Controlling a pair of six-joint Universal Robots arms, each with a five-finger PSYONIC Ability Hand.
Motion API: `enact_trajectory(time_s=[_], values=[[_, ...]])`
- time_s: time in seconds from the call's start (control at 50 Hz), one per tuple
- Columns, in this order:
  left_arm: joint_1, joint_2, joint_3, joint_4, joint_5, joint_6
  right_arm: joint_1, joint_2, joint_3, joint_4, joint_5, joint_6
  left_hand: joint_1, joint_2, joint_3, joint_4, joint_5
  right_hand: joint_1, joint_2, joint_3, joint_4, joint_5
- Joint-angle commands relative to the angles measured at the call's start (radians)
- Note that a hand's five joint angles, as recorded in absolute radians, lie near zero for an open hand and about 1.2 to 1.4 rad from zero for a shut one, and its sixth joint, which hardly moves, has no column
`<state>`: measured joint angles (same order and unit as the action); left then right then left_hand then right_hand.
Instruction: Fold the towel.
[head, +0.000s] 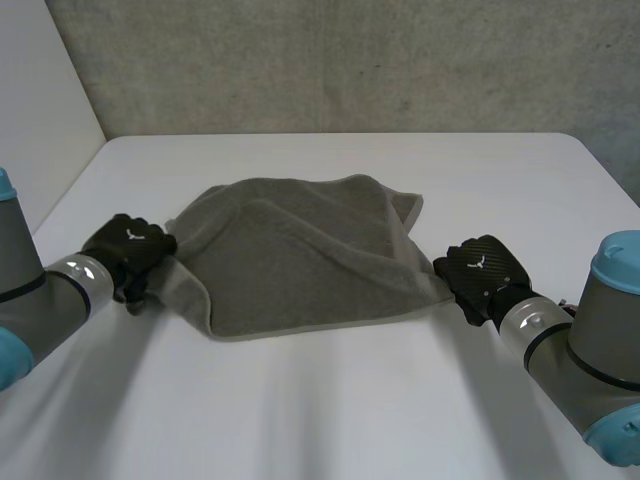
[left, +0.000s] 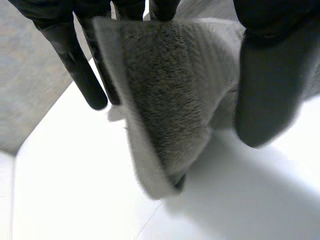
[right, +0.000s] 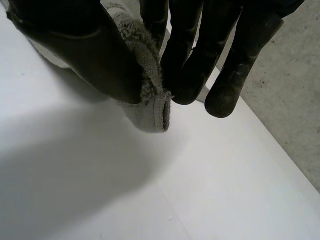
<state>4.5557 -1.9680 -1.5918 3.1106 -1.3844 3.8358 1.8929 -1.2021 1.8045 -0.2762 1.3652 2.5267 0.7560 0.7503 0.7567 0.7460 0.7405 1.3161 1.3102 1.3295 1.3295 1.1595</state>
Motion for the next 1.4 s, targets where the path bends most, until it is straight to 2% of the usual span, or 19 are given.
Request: enact_trajectory(time_s=[0.02,0.1,0.24,0.34,0.44,0.54,0.72,0.76,0.88,0.98,1.04,1.08,1.1,1.14,1.16,1.18,1.26,1.3,1.4], values=[[-0.009,0.0,-0.014,0.045,-0.084,-0.007,0.0,0.001,-0.002,0.0,0.002,-0.002,0.364,0.369,0.363,0.374,0.204,0.08,0.086,0.067,0.067,0.062],[-0.015,0.001,-0.033,0.048,-0.082,-0.01,-0.002,-0.001,-0.005,0.0,0.003,-0.002,0.639,0.645,0.638,0.649,0.48,0.08,0.086,0.067,0.067,0.062],[-0.017,0.062,-0.042,0.072,-0.082,-0.016,-0.005,-0.034,-0.04,0.02,0.015,0.003,0.64,0.646,0.64,0.65,0.481,0.08,0.086,0.067,0.067,0.062],[-0.017,0.172,-0.023,0.099,-0.082,-0.081,-0.035,-0.163,-0.106,0.094,0.014,0.003,0.64,0.646,0.64,0.65,0.481,0.08,0.086,0.067,0.067,0.062],[-0.004,0.307,0.027,0.1,-0.084,-0.194,-0.09,-0.286,-0.346,0.355,0.006,0.032,0.64,0.646,0.64,0.65,0.481,0.08,0.086,0.067,0.067,0.062],[0.031,0.446,0.108,0.091,-0.082,-0.413,-0.132,-0.327,-0.587,0.543,0.0,0.108,0.64,0.646,0.64,0.65,0.481,0.08,0.086,0.067,0.067,0.062],[0.072,0.443,0.121,0.023,-0.084,-0.479,-0.153,-0.306,-0.741,0.733,-0.057,0.101,0.64,0.646,0.64,0.65,0.481,0.08,0.086,0.067,0.067,0.062],[0.071,0.408,0.116,0.002,-0.084,-0.478,-0.153,-0.217,-0.741,0.772,-0.075,0.046,0.64,0.646,0.64,0.65,0.481,0.08,0.086,0.067,0.067,0.062],[0.026,0.182,0.164,-0.063,-0.093,-0.473,-0.127,-0.082,-0.781,0.775,-0.034,-0.046,0.64,0.646,0.64,0.65,0.481,0.08,0.086,0.067,0.067,0.062],[0.005,0.009,0.306,-0.101,-0.096,-0.449,-0.051,0.142,-1.001,0.769,0.102,-0.117,0.64,0.646,0.64,0.65,0.481,0.08,0.086,0.067,0.067,0.062],[-0.034,-0.071,0.46,-0.135,-0.104,-0.415,-0.032,0.194,-1.09,0.753,0.133,-0.125,0.64,0.646,0.64,0.65,0.481,0.08,0.086,0.067,0.067,0.062],[-0.064,-0.106,0.628,-0.133,-0.114,-0.409,-0.009,0.28,-1.306,0.663,0.178,-0.106,0.64,0.646,0.64,0.65,0.481,0.08,0.086,0.067,0.067,0.062],[-0.064,-0.106,0.629,-0.133,-0.114,-0.409,-0.009,0.28,-1.307,0.663,0.178,-0.106,0.64,0.646,0.64,0.65,0.481,0.08,0.086,0.067,0.067,0.062],[-0.07,-0.108,0.714,-0.11,-0.12,-0.42,0.012,0.334,-1.485,0.474,0.225,-0.067,0.64,0.646,0.64,0.65,0.481,0.08,0.086,0.067,0.067,0.062],[-0.081,-0.106,0.792,-0.057,-0.127,-0.436,0.012,0.334,-1.485,0.473,0.225,-0.066,0.64,0.646,0.64,0.65,0.481,0.08,0.086,0.067,0.067,0.062],[-0.087,-0.098,0.853,0.02,-0.139,-0.471,0.015,0.34,-1.522,0.362,0.26,-0.021,0.64,0.646,0.64,0.65,0.481,0.08,0.086,0.067,0.067,0.062],[-0.093,-0.065,0.883,0.164,-0.165,-0.565,0.009,0.292,-1.504,0.173,0.311,0.06,0.64,0.646,0.64,0.65,0.481,0.08,0.086,0.067,0.067,0.062],[-0.093,-0.023,0.868,0.281,-0.183,-0.658,0.006,0.195,-1.431,0.147,0.281,0.078,0.64,0.646,0.64,0.65,0.481,0.08,0.086,0.067,0.067,0.062],[-0.093,-0.008,0.741,0.335,-0.174,-0.699,0.003,0.153,-1.291,0.199,0.175,0.078,0.64,0.646,0.64,0.65,0.481,0.08,0.086,0.067,0.067,0.062]])
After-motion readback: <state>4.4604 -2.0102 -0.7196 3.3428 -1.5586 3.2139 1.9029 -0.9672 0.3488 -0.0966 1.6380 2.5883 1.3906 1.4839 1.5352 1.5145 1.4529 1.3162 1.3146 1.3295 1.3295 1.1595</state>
